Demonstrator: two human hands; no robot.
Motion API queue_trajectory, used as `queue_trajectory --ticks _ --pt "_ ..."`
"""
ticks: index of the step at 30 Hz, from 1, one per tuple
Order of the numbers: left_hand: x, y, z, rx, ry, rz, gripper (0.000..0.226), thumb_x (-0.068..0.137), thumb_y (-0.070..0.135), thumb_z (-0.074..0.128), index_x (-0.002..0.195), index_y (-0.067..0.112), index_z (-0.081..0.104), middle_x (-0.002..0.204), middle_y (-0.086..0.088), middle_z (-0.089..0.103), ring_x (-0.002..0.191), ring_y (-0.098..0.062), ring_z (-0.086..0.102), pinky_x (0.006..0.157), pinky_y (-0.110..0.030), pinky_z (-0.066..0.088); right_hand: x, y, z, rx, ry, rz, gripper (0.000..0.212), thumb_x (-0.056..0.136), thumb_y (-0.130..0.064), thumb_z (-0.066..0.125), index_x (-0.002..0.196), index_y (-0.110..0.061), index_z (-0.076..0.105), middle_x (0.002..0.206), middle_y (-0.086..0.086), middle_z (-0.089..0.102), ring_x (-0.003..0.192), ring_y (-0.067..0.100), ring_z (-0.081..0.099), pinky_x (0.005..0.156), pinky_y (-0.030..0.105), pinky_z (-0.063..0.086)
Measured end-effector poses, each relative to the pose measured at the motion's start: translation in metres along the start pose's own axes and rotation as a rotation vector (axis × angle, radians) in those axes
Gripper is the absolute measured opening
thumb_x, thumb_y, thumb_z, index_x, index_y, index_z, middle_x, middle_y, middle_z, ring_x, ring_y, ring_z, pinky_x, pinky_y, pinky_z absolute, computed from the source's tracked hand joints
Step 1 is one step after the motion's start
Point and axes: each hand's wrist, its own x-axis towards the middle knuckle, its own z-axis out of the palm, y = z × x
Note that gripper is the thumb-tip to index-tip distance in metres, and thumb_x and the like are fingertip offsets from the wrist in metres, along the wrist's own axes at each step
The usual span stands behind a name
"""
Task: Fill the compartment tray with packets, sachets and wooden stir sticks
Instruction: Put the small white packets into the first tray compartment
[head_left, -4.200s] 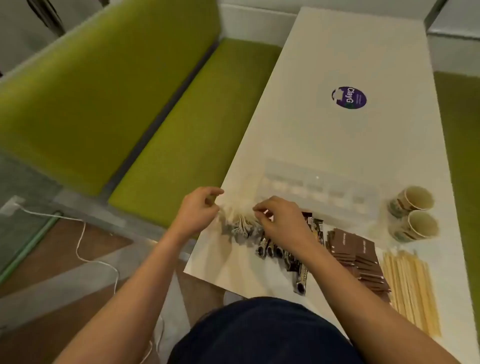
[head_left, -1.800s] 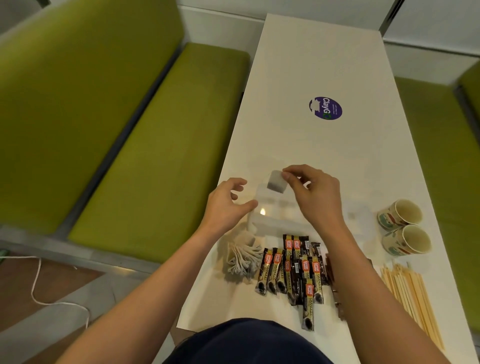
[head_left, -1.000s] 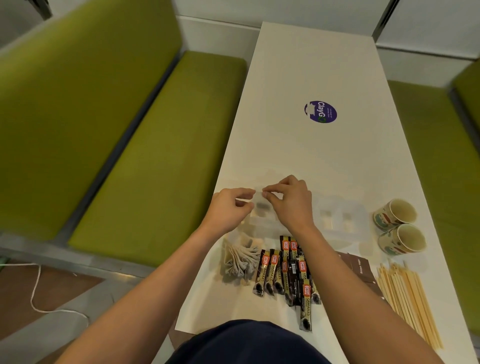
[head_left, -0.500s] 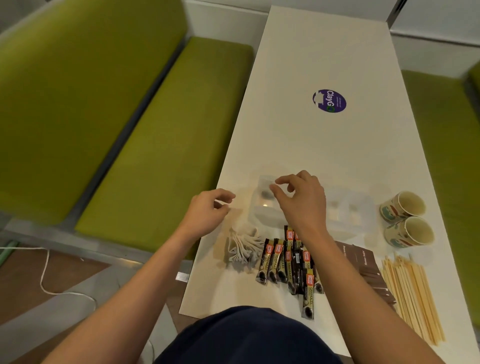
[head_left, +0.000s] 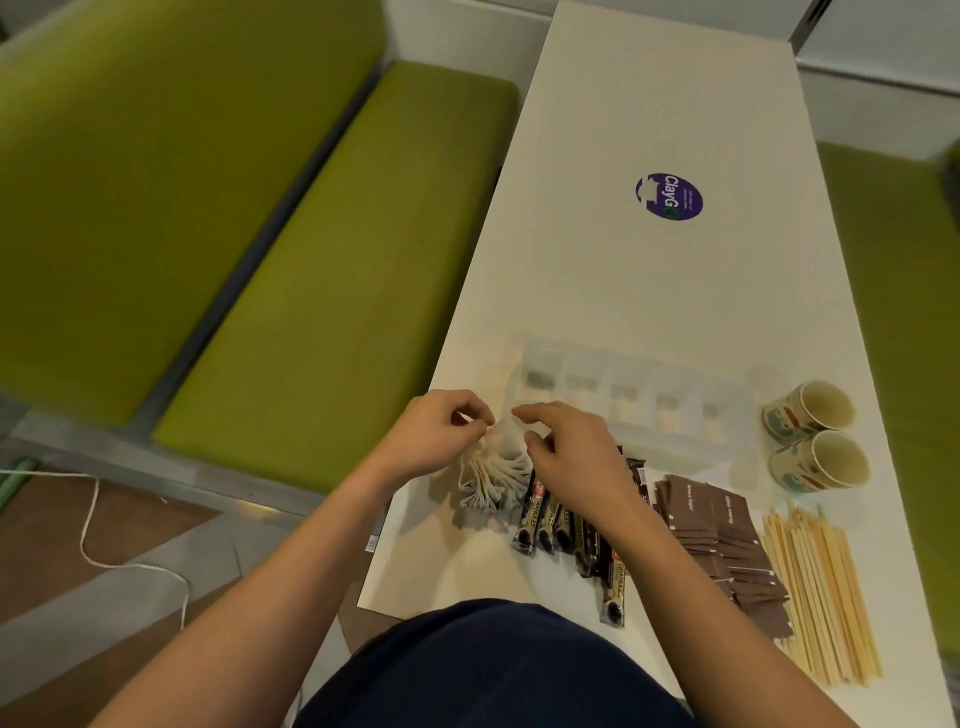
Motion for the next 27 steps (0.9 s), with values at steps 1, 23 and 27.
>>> queue_trajectory --ticks 1,23,27 --pt "-0.001 0.002 0.001 0.000 -0.011 -0.010 0.018 0.092 0.019 0.061 0.093 0.028 0.076 0.085 0.017 0.073 0.075 0.005 0.064 0.063 -0.013 0.043 -0.001 0.001 -0.001 0.007 -0.013 0.010 0.037 0.098 -0.016 0.056 0.133 -0.025 0.066 0.132 -0.007 0.068 0.094 0.011 0.066 0.098 0.033 0.052" --pt "0.002 0.054 -0.002 -0.411 -0.097 0.215 0.030 0.087 0.026 0.079 0.115 0.017 0.073 0.107 -0.003 0.077 0.106 -0.022 0.072 0.098 -0.044 0.054 -0.022 0.004 -0.048 0.718 0.292 0.075 0.015 0.085 -0.017 0.083 0.096 -0.024 0.076 0.083 -0.004 0.079 0.077 0.011 0.075 0.074 0.027 0.061" --pt "0.002 0.060 0.000 -0.427 -0.102 0.206 0.012 0.093 0.012 0.073 0.102 0.017 0.077 0.099 -0.005 0.078 0.101 -0.032 0.071 0.091 -0.043 0.059 -0.020 0.006 -0.053 0.753 0.306 0.109 0.023 0.084 -0.021 0.084 0.106 -0.020 0.075 0.083 0.001 0.079 0.075 0.013 0.074 0.070 0.031 0.060"
